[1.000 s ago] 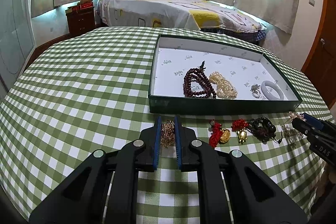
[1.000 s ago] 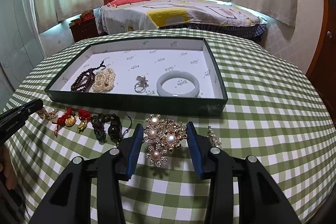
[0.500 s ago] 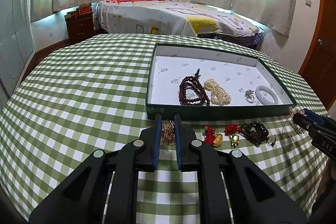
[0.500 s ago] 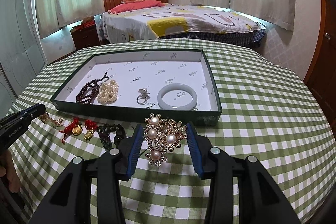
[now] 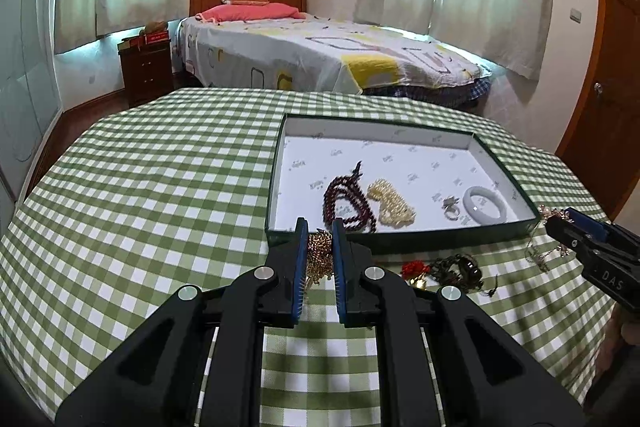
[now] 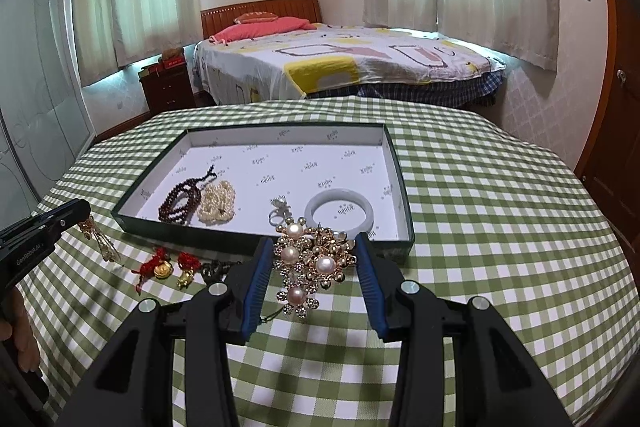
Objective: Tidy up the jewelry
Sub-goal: 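Lift the gold brooch with the left tool while the right tool carries the pearl brooch toward the box, then lower the gold brooch into the box with the left tool while the right tool releases the pearl brooch, then withdraw both tools from the box toward the remaining jewelry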
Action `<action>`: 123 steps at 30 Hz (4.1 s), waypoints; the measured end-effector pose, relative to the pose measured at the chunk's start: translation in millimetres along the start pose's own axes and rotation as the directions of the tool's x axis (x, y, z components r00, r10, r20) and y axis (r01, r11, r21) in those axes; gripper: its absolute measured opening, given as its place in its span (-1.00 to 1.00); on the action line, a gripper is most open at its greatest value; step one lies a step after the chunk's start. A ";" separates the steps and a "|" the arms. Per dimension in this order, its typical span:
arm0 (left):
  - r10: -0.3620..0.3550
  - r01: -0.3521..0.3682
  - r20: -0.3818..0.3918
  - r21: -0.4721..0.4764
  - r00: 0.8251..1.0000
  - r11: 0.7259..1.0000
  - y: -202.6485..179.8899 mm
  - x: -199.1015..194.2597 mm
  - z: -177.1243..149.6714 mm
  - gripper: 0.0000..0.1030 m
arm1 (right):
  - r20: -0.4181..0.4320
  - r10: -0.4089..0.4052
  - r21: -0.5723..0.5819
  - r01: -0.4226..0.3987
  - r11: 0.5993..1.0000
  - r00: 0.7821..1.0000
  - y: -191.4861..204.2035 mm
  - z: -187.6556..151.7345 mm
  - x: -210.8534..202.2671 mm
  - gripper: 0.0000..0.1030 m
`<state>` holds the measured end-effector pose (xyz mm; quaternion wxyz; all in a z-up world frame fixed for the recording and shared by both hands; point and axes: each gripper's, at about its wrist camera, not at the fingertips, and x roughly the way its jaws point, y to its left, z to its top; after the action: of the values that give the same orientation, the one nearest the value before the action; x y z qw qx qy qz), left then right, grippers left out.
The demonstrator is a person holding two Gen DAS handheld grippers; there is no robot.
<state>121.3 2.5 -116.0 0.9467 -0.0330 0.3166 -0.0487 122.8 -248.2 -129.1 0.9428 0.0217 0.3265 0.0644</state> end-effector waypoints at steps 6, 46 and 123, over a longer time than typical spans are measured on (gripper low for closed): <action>-0.033 0.033 0.014 -0.017 0.999 0.999 -2.9 -4.3 12.4 -0.76 | 0.026 0.017 0.003 -0.017 1.000 1.000 1.4 9.4 -5.6 -0.18; -0.072 0.076 -0.070 0.054 0.995 0.996 -40.3 151.9 121.6 -0.76 | 0.066 0.023 -0.037 -0.020 0.999 0.998 -21.5 106.0 99.5 -0.18; -0.008 0.005 0.055 0.066 0.998 0.998 -27.0 26.5 65.1 0.14 | -0.020 -0.003 0.008 0.003 1.000 1.000 -25.2 44.3 25.3 0.07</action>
<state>179.6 -25.3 -77.4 0.9555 -0.0042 0.2884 -0.0613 172.5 -269.7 -111.9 0.9395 0.0242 0.3361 0.0619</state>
